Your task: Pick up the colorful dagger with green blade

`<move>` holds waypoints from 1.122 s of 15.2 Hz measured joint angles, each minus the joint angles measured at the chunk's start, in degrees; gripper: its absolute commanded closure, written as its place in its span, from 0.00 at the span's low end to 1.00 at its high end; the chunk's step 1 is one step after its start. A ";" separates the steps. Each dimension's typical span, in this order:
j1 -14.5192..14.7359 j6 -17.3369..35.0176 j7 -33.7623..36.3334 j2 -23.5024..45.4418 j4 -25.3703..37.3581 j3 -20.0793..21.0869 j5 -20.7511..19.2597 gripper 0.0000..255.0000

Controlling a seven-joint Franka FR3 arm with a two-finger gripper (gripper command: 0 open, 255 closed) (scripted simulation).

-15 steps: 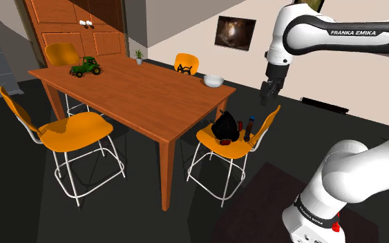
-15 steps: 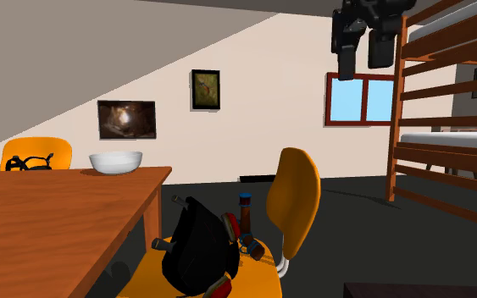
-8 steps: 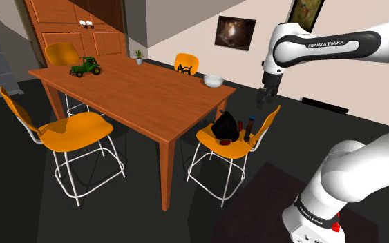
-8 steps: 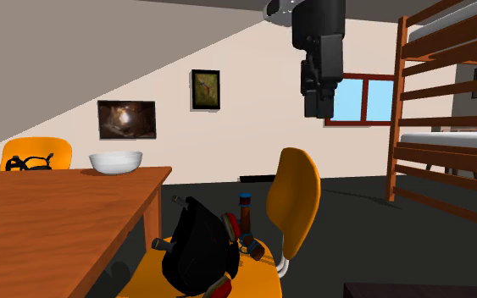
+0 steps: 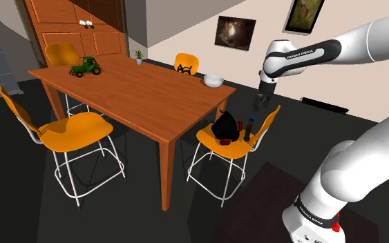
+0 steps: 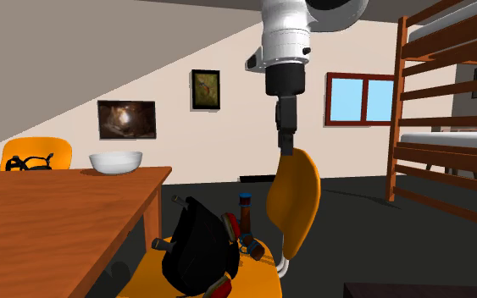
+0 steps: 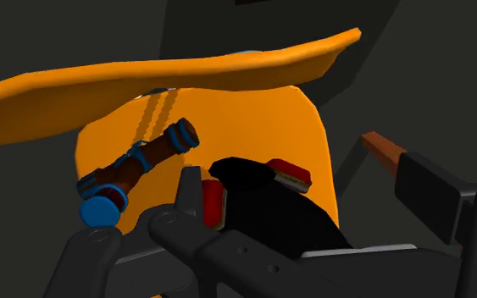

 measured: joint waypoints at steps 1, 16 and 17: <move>0.07 1.57 -1.24 2.17 0.73 -1.05 0.73 0.00; -6.95 12.70 -26.05 36.84 21.07 -6.92 24.90 0.00; -7.87 13.03 -27.11 38.43 22.11 -6.53 26.08 0.00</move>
